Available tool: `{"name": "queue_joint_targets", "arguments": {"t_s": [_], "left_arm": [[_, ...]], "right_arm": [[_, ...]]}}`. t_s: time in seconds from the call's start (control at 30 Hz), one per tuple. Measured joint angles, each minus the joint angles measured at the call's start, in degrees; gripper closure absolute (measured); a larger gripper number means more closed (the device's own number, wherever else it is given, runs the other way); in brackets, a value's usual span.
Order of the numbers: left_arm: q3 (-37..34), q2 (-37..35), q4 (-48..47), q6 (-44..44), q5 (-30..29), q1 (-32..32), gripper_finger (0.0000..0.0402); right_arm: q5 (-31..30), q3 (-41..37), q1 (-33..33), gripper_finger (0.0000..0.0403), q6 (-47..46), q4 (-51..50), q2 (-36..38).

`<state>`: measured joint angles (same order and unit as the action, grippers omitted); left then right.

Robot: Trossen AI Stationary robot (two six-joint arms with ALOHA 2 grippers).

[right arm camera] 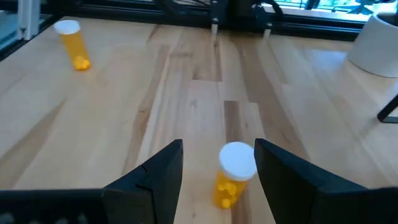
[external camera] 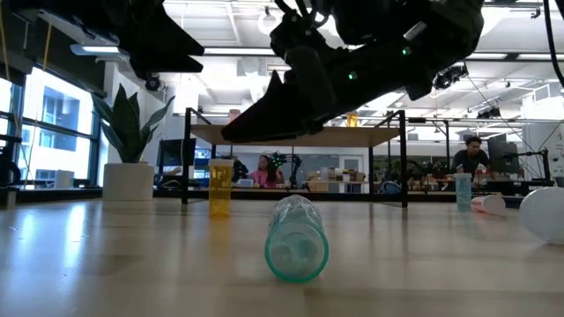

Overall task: Pick and place medicine bottles onto shelf by color
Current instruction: Put the top orange pill bottle aligned with the other orange pill bottle on the shelf

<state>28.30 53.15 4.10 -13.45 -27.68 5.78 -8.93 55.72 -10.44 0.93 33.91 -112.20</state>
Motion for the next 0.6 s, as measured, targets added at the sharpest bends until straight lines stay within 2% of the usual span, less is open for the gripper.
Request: {"name": "queue_joint_targets", "arguments": {"t_s": [0.6], "left_arm": [[-0.44, 0.11, -0.31, -0.09, 0.04, 0.0, 0.0179]], "right_arm": [[0.52, 0.04, 2.56, 0.0213, -0.97, 4.52, -4.09]]}}
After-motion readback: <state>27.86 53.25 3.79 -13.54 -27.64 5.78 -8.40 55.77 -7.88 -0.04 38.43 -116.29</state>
